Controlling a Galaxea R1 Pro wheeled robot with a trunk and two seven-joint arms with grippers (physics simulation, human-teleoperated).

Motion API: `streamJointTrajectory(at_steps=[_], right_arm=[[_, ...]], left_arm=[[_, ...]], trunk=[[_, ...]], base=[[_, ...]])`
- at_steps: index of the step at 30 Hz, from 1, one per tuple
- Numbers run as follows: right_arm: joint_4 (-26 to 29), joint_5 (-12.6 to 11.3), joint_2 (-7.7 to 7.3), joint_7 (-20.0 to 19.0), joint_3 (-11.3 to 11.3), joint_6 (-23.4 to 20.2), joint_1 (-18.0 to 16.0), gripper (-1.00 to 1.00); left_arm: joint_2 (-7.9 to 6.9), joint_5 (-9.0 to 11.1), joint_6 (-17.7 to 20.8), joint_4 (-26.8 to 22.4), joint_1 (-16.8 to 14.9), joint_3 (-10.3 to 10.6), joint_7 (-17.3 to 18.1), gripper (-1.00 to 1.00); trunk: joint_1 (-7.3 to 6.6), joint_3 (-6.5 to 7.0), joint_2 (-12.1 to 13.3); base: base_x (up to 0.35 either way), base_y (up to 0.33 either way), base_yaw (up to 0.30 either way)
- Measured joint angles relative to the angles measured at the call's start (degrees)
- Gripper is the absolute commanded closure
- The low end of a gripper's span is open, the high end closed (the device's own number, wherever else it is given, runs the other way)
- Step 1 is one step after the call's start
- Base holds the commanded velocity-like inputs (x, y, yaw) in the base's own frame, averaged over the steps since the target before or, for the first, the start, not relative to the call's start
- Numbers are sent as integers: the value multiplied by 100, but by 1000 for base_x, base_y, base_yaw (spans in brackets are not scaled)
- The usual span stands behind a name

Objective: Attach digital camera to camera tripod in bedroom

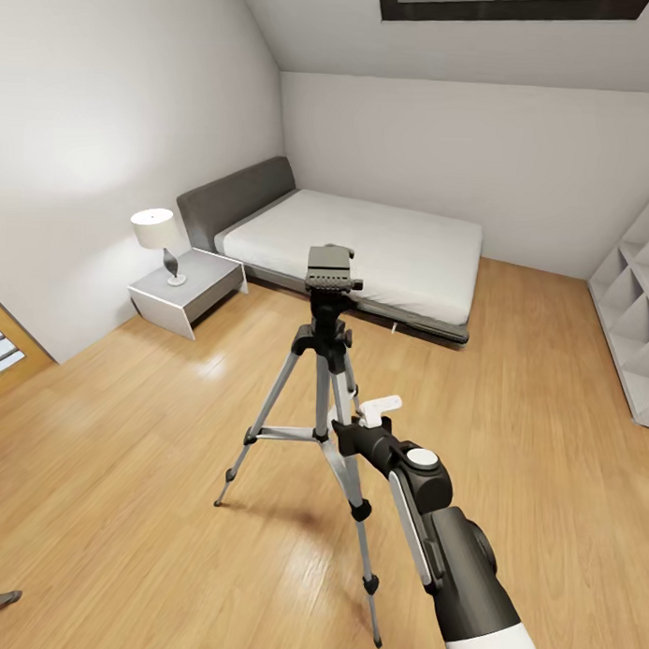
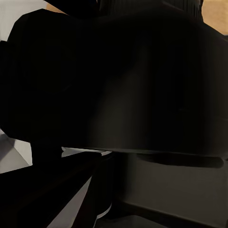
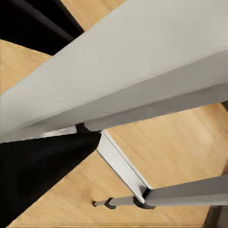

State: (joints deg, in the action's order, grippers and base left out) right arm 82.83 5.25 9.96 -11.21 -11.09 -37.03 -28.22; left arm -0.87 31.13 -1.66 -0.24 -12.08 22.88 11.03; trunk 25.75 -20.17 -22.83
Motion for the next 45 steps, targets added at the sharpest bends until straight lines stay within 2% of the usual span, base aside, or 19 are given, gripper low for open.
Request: streamJointTrajectory(at_steps=[2, 20, 23, 45], right_arm=[[-33, -63, 1, -6, -3, 31, -3, 100], [-54, -37, 1, 60, 18, 22, -5, 100], [-45, -102, 1, 140, 20, 10, -6, 100], [-2, -133, 1, 201, 54, -51, -7, 100]], left_arm=[[0, -2, 0, 1, -1, 1, 0, 100], [0, 1, 0, 2, -1, 0, 0, 100], [1, -2, 0, 1, -1, 1, 1, 100], [5, 5, -20, -3, 7, 4, 12, 100]], trunk=[[1, -1, 2], [0, 0, 1], [1, 0, 1], [1, 0, 0]], base=[[0, 0, 0], [0, 0, 0], [0, 0, 0], [0, 0, 0]])
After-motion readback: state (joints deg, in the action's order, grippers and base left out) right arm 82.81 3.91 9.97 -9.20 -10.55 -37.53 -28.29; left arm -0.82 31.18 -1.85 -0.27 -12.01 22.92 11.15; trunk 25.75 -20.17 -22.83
